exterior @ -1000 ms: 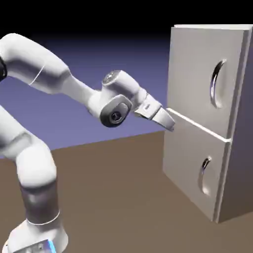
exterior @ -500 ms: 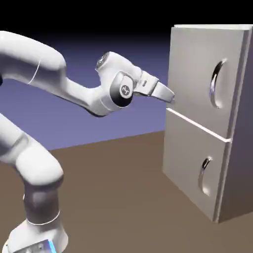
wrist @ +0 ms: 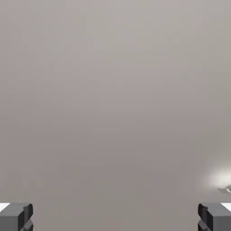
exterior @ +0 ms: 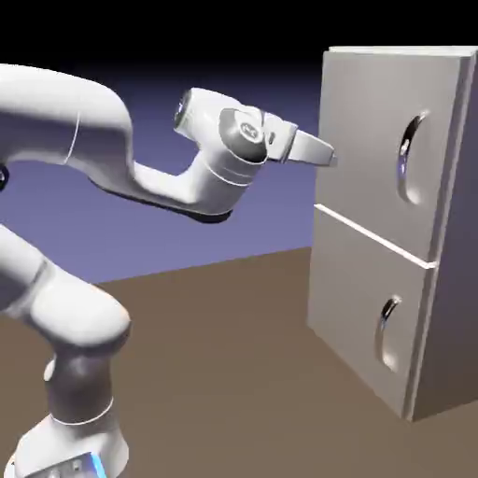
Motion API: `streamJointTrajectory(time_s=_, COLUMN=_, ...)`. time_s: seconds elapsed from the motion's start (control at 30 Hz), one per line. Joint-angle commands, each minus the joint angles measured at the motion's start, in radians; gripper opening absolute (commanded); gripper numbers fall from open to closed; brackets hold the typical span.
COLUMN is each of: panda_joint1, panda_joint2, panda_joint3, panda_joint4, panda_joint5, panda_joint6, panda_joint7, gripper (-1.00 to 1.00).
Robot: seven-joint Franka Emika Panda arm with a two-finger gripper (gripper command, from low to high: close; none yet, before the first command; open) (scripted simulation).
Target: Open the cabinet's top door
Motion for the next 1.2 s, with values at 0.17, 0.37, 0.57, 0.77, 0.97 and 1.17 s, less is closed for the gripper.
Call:
streamJointTrajectory(time_s=0.17, panda_joint1=0.092, panda_joint2=-0.026, panda_joint3=-0.098, panda_joint4=0.055, panda_joint5=-0.261, panda_joint6=-0.010, panda_joint7=0.199, gripper=0.00)
streamJointTrajectory(time_s=0.37, panda_joint1=0.185, panda_joint2=-0.052, panda_joint3=-0.196, panda_joint4=0.110, panda_joint5=-0.522, panda_joint6=-0.019, panda_joint7=0.399, gripper=0.00)
streamJointTrajectory(time_s=0.57, panda_joint1=0.277, panda_joint2=-0.078, panda_joint3=-0.295, panda_joint4=0.166, panda_joint5=-0.783, panda_joint6=-0.029, panda_joint7=0.598, gripper=0.00)
streamJointTrajectory(time_s=0.77, panda_joint1=0.369, panda_joint2=-0.104, panda_joint3=-0.393, panda_joint4=0.221, panda_joint5=-1.044, panda_joint6=-0.038, panda_joint7=0.797, gripper=0.00)
streamJointTrajectory(time_s=0.97, panda_joint1=0.461, panda_joint2=-0.130, panda_joint3=-0.491, panda_joint4=0.276, panda_joint5=-1.305, panda_joint6=-0.048, panda_joint7=0.997, gripper=0.00)
streamJointTrajectory(time_s=1.17, panda_joint1=0.609, panda_joint2=-0.086, panda_joint3=-0.595, panda_joint4=0.382, panda_joint5=-1.327, panda_joint6=-0.058, panda_joint7=1.012, gripper=0.00)
